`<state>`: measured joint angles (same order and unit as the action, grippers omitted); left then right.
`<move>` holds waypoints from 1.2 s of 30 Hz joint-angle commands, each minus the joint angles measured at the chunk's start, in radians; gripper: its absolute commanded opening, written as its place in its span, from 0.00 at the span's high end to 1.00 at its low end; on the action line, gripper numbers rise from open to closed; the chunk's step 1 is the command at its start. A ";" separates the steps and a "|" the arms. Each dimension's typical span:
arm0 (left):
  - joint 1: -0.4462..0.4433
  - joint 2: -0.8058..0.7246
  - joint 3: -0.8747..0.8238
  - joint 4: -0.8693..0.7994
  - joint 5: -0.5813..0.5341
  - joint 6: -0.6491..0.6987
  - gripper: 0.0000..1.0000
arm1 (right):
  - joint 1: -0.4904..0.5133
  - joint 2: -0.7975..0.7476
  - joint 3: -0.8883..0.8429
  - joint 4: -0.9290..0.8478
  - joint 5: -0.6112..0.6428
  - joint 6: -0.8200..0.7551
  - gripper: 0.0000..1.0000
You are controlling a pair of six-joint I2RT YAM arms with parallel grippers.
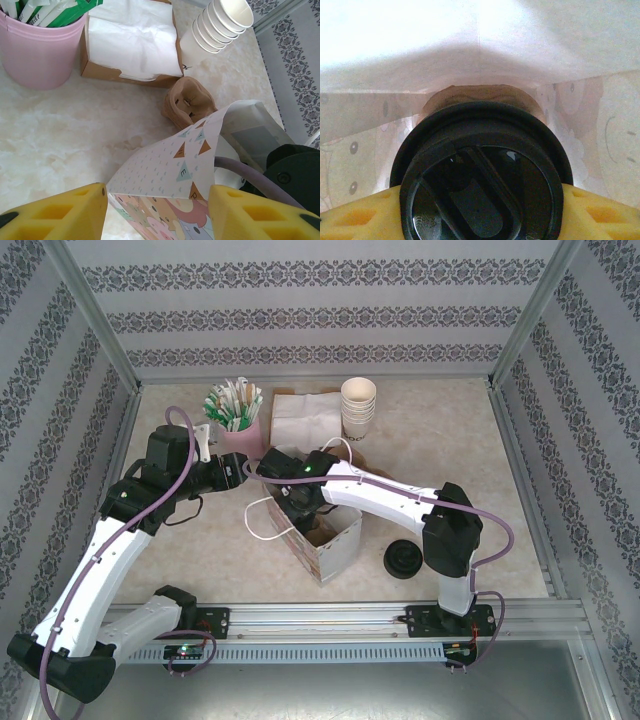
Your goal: Pack the takeout coffee
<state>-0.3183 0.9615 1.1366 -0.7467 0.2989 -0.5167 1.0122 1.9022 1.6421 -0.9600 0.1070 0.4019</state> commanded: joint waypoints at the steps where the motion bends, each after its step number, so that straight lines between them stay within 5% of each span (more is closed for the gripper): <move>1: 0.011 -0.003 0.028 -0.003 0.011 0.015 0.44 | 0.014 0.097 -0.061 -0.085 -0.055 0.033 0.41; 15: 0.011 -0.025 0.034 -0.015 0.007 0.011 0.43 | 0.012 -0.028 0.144 -0.120 0.011 0.037 0.18; 36: 0.009 -0.028 0.039 -0.016 0.012 -0.005 0.44 | 0.032 -0.120 0.280 -0.187 0.040 0.046 0.11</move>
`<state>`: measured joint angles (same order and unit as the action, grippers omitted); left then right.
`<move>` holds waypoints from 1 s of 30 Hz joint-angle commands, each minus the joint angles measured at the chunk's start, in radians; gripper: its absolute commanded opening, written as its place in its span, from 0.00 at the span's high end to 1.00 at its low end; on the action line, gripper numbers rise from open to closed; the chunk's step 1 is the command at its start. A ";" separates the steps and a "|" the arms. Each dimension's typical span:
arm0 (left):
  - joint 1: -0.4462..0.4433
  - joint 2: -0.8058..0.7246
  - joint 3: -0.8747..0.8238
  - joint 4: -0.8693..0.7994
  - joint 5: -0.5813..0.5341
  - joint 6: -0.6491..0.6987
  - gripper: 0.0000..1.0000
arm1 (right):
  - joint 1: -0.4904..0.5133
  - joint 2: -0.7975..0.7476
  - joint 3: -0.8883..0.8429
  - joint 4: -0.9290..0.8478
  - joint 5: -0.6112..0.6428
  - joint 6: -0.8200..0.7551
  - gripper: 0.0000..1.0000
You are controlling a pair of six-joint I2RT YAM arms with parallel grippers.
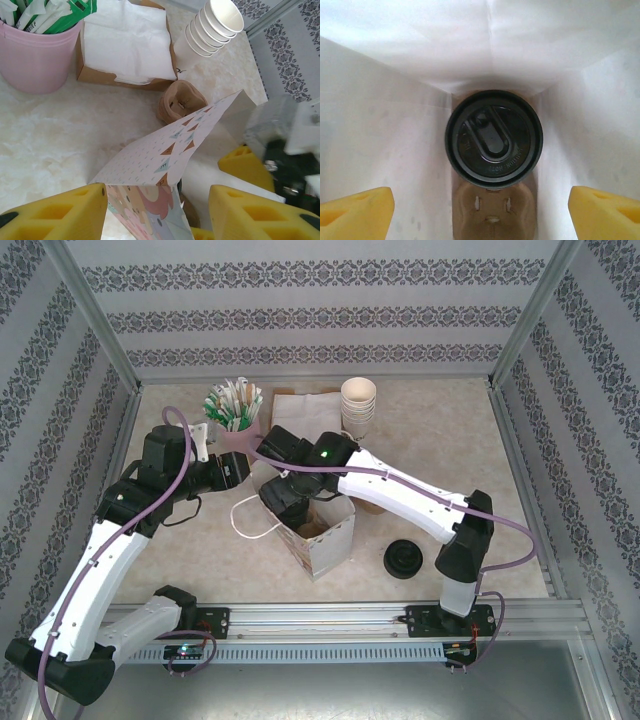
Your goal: Pack the takeout coffee
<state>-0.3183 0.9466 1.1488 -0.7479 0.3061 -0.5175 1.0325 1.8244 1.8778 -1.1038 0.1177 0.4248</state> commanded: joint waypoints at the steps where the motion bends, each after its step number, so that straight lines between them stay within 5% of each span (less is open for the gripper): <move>1: 0.009 -0.013 0.027 -0.015 0.005 -0.003 0.44 | 0.013 -0.043 0.051 -0.051 0.032 0.023 0.13; 13: 0.009 -0.005 0.034 -0.019 0.001 0.002 0.44 | 0.019 -0.059 0.100 -0.123 0.057 0.024 0.25; 30: 0.008 0.006 0.045 -0.028 -0.003 0.007 0.44 | 0.037 -0.080 0.164 -0.183 0.068 0.019 0.23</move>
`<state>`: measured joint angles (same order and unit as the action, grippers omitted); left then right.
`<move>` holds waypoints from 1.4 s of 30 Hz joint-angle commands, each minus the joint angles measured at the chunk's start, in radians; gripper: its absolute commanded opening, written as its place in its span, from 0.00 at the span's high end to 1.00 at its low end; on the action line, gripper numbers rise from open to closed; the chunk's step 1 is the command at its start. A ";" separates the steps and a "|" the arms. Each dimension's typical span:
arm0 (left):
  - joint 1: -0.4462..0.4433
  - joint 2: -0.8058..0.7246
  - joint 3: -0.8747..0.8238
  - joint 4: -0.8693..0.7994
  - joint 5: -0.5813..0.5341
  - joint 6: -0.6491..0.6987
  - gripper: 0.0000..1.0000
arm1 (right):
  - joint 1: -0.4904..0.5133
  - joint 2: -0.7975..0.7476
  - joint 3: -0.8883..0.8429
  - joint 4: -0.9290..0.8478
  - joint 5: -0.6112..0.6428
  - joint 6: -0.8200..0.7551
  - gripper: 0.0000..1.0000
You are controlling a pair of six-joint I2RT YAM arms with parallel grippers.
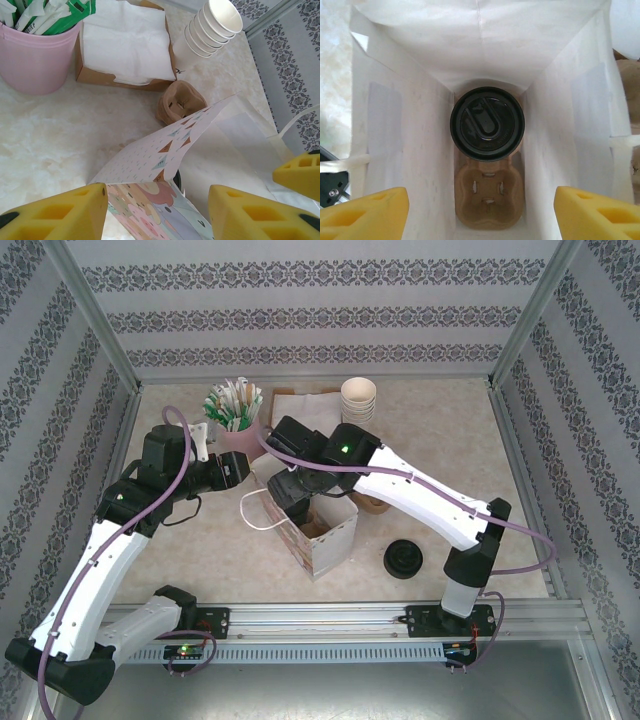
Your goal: Pack the takeout coffee
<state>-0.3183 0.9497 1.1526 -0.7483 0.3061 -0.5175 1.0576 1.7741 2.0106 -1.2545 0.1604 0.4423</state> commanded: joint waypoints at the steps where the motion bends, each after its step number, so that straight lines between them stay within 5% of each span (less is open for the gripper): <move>1: 0.009 0.003 0.042 -0.028 -0.003 0.007 0.44 | 0.014 -0.033 0.036 -0.035 0.027 0.001 0.23; 19: 0.006 0.022 0.067 -0.047 -0.022 0.016 0.44 | 0.054 -0.136 0.096 -0.034 0.058 -0.026 0.24; 27: 0.005 0.001 0.076 -0.053 -0.076 0.018 0.44 | 0.050 -0.272 0.075 0.111 0.212 -0.102 0.25; 34: 0.005 0.003 0.114 -0.064 -0.162 0.052 0.45 | -0.073 -0.379 -0.036 0.295 0.238 -0.168 0.31; 42: 0.014 0.248 0.407 -0.213 -0.359 0.135 0.64 | -0.245 -0.453 -0.218 0.403 0.157 -0.184 0.34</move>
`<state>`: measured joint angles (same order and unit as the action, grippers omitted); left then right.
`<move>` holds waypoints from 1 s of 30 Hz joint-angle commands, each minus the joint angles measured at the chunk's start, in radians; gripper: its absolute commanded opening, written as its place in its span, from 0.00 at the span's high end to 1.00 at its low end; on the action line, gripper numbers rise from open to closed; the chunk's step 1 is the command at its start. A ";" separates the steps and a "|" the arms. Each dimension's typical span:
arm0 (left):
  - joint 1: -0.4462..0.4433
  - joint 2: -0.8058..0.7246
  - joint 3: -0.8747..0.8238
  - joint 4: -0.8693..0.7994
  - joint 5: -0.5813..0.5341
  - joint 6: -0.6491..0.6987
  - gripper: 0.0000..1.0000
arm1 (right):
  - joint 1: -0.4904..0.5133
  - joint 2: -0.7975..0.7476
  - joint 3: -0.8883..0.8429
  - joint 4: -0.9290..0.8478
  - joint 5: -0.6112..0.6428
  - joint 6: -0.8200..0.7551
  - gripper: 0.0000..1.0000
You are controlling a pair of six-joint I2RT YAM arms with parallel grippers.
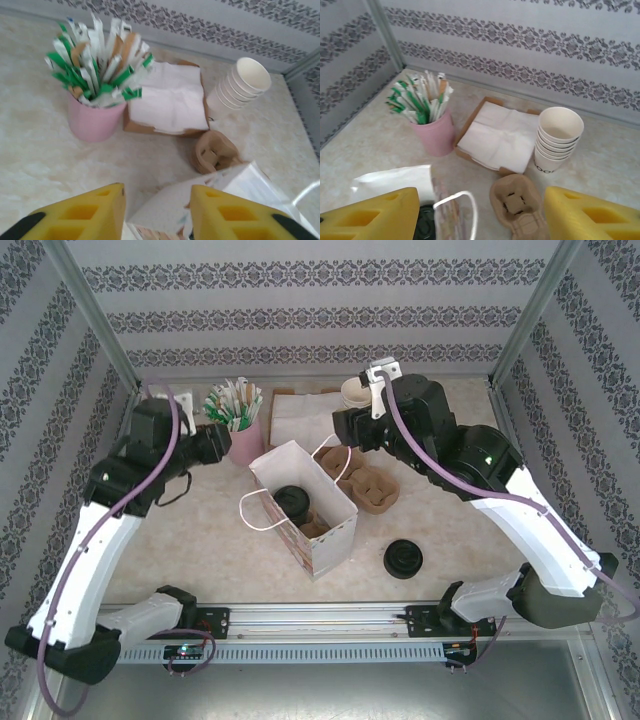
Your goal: Pack the takeout coffee
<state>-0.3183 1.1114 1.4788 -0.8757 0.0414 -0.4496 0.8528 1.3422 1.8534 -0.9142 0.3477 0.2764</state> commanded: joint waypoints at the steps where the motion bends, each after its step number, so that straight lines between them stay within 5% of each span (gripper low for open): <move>1: 0.016 0.124 0.114 -0.099 -0.107 0.075 0.65 | -0.061 -0.032 -0.089 0.074 -0.042 -0.014 0.34; 15: 0.069 0.665 0.607 -0.180 -0.123 0.112 0.72 | -0.296 -0.225 -0.467 0.159 -0.240 0.037 0.37; 24: 0.069 0.961 0.953 -0.343 -0.266 0.112 0.74 | -0.340 -0.292 -0.558 0.141 -0.292 0.003 0.36; 30: 0.069 1.033 1.020 -0.398 -0.325 0.087 0.74 | -0.354 -0.313 -0.589 0.143 -0.324 -0.011 0.36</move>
<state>-0.2596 2.1357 2.4630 -1.1824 -0.2165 -0.3515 0.5121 1.0481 1.2842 -0.7803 0.0563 0.2844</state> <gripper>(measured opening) 0.257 0.638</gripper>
